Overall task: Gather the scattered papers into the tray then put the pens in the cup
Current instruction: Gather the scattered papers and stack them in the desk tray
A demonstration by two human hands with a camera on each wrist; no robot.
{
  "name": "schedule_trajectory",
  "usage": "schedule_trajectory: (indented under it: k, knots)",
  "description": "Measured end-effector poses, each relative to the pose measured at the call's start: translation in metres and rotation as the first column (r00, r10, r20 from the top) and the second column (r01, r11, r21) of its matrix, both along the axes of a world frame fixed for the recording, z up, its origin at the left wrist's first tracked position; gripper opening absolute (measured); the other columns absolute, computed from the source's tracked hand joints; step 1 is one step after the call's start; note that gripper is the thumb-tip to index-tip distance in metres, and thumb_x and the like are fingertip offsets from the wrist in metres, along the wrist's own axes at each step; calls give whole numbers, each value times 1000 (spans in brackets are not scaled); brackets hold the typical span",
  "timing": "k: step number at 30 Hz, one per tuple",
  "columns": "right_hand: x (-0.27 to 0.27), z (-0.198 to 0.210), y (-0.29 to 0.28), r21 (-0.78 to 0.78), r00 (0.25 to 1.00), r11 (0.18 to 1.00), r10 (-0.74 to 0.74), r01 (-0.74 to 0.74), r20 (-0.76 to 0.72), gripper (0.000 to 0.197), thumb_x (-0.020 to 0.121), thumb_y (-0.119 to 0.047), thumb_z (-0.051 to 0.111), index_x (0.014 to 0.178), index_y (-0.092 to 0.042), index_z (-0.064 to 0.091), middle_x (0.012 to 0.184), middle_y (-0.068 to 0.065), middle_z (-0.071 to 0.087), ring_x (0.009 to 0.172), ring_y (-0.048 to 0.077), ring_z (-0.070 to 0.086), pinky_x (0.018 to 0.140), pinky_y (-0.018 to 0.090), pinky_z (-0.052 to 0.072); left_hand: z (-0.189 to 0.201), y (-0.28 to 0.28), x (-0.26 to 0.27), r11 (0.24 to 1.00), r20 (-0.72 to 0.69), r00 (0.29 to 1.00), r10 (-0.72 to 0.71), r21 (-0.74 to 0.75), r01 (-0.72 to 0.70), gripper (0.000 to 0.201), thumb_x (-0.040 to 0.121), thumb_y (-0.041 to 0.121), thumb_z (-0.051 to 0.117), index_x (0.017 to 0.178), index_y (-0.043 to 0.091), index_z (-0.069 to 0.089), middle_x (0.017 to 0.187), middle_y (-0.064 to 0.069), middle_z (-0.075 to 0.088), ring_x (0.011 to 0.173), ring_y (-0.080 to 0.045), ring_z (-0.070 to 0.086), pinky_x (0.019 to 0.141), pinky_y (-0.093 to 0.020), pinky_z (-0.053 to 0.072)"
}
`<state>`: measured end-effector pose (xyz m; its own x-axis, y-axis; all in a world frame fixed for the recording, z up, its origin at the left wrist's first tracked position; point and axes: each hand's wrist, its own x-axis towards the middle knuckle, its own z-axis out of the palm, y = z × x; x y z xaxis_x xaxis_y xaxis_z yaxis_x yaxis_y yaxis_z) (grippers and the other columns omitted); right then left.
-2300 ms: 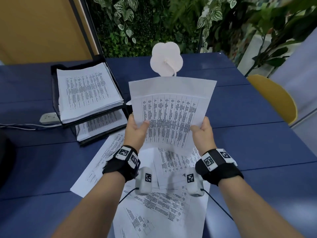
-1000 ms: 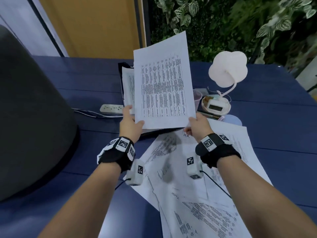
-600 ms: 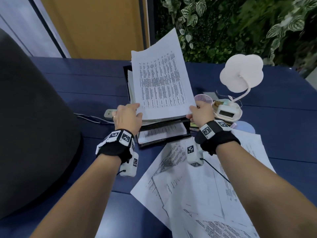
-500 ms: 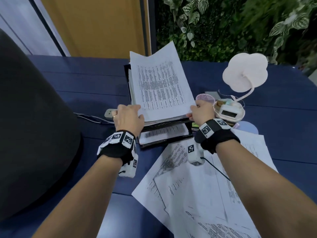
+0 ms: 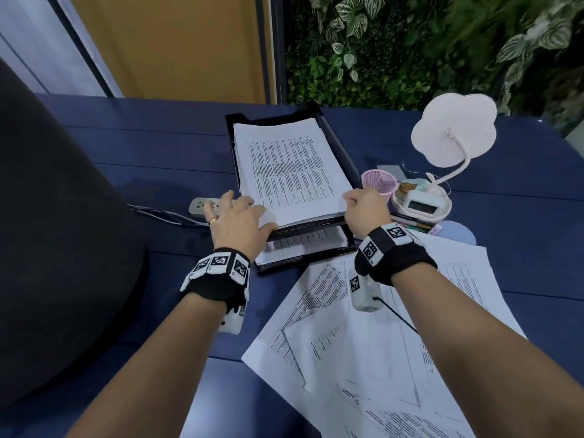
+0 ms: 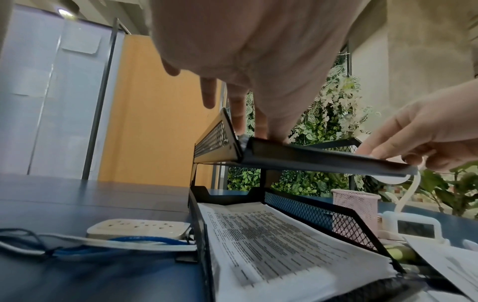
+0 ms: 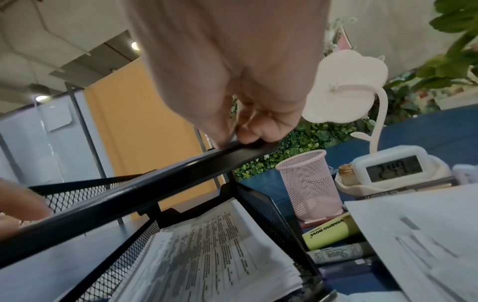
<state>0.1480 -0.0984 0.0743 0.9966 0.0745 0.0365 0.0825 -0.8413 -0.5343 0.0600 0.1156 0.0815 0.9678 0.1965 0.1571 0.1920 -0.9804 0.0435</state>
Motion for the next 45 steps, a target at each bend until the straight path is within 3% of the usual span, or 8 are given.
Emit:
schedule_trajectory:
  k: [6, 10, 18, 24, 30, 37, 42, 45]
  knots:
    - [-13, 1, -8, 60, 997, 996, -69, 71, -33, 27, 91, -10, 53, 116, -12, 64, 133, 18, 40, 103, 34, 56, 93, 31, 41, -1, -4, -7, 1000, -21, 1000, 2, -23, -3, 30, 94, 45, 45, 114, 35, 65, 132, 12, 54, 140, -24, 19, 110, -55, 7]
    - [-35, -4, -21, 106, 993, 988, -117, 114, 19, 25, 89, -14, 56, 113, -12, 66, 125, 16, 48, 96, 31, 59, 88, 30, 44, -4, -16, -18, 997, 57, 997, -56, -53, 59, 27, 93, 39, 48, 112, 30, 66, 129, 7, 55, 139, -25, 23, 110, -53, 8]
    - [-93, -42, -73, 17, 963, 984, -169, 176, -210, 26, 92, -19, 54, 117, -14, 62, 121, 16, 50, 107, 34, 56, 87, 34, 45, -36, -71, -44, 936, 184, 933, -310, -112, 334, 18, 85, 22, 62, 99, 23, 72, 119, 0, 61, 129, -28, 41, 108, -41, 6]
    - [-140, -81, -120, -149, 873, 962, -272, 231, -404, 35, 88, -23, 56, 123, -23, 57, 128, 6, 54, 117, 29, 52, 97, 42, 46, -68, -115, -59, 869, 13, 896, -444, -237, 434, 28, 88, 21, 57, 116, 21, 64, 131, -2, 53, 126, -27, 41, 105, -41, 22]
    - [-178, -102, -148, -342, 810, 919, -349, 197, -470, 62, 75, -44, 67, 128, -23, 42, 131, 10, 43, 123, 32, 40, 100, 54, 40, -104, -151, -64, 815, -295, 830, -473, -504, 285, 40, 92, 21, 52, 131, 13, 51, 136, -8, 46, 125, -26, 45, 105, -39, 36]
    - [-175, -103, -204, -266, 794, 905, -419, 331, -440, 42, 90, -11, 48, 131, -19, 47, 128, 9, 54, 115, 30, 52, 94, 40, 48, -115, -197, -63, 824, -385, 796, -467, -516, 234, 47, 95, 24, 51, 138, 7, 43, 140, -15, 44, 130, -30, 39, 107, -32, 31]
    - [-179, -106, -243, -491, 670, 796, -582, 353, -462, 80, 69, -56, 70, 131, -20, 35, 131, 14, 41, 123, 34, 39, 99, 49, 40, -116, -224, -58, 912, -489, 785, -380, -342, 228, 56, 92, 37, 51, 140, 11, 38, 145, -10, 32, 132, -31, 31, 106, -42, 35]
    - [-177, -111, -259, -494, 659, 788, -595, 367, -460, 88, 71, -62, 66, 136, -17, 30, 135, 15, 38, 124, 34, 39, 100, 46, 40, -116, -234, -58, 928, -521, 775, -356, -295, 228, 62, 88, 41, 55, 140, 15, 35, 147, -7, 27, 133, -30, 27, 106, -45, 33]
